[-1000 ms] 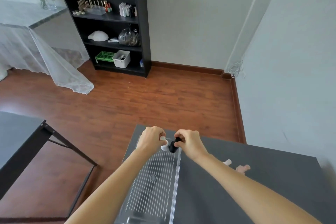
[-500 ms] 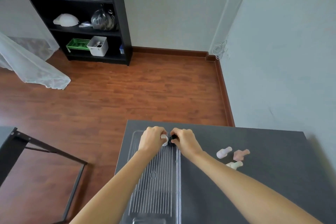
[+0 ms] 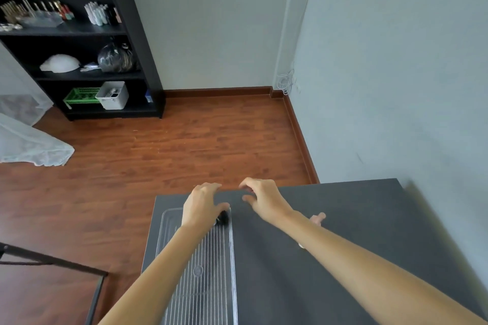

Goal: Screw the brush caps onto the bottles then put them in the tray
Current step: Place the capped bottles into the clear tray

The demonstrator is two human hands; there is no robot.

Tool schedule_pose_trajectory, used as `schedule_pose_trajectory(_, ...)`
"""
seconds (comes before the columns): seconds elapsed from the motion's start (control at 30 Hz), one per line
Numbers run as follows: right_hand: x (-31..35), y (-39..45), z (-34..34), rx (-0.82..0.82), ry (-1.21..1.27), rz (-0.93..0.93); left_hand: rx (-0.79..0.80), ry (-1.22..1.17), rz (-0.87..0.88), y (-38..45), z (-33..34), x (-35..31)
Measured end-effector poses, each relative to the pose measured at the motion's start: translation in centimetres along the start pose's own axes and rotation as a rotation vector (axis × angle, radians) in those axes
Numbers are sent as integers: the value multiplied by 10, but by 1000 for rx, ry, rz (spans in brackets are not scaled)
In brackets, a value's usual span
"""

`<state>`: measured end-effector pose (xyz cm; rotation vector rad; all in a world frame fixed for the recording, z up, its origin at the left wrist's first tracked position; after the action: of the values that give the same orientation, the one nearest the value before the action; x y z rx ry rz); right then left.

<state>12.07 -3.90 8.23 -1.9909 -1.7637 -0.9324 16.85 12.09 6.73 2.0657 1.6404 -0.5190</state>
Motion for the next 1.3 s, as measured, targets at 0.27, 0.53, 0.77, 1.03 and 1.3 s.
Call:
schedule_pose_trajectory(0.27, -67, -24, -104, -109, -85, 153, 52, -87, 200, -24, 34, -102)
schedule_pose_trajectory(0.53, -112, -103, -93, 193, -77, 307, 331, -16, 196, -53, 101, -142)
schedule_pose_trajectory(0.77, -129, -112, -72, 186, 66, 347, 323, 40, 38, -64, 121, -147)
schedule_pose_trajectory(1.03, -127, -108, -75, 155, 78, 274, 205, -23, -41, -73, 99, -122)
schedule_pose_trajectory(1.3, -52, -58, -62, 106, 140, 81, 1, -76, -66, -59, -6, -84)
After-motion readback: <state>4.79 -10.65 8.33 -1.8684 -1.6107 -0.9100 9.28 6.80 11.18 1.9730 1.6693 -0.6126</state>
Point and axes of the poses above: each hand's wrist, its own y-axis towards the middle knuckle, its own z-axis out of the palm, x = y × z, the point moved 6 cm from there along y, towards the middle knuckle, and after that the axes turned 15 degrees about -x, right-handed, at the moved point
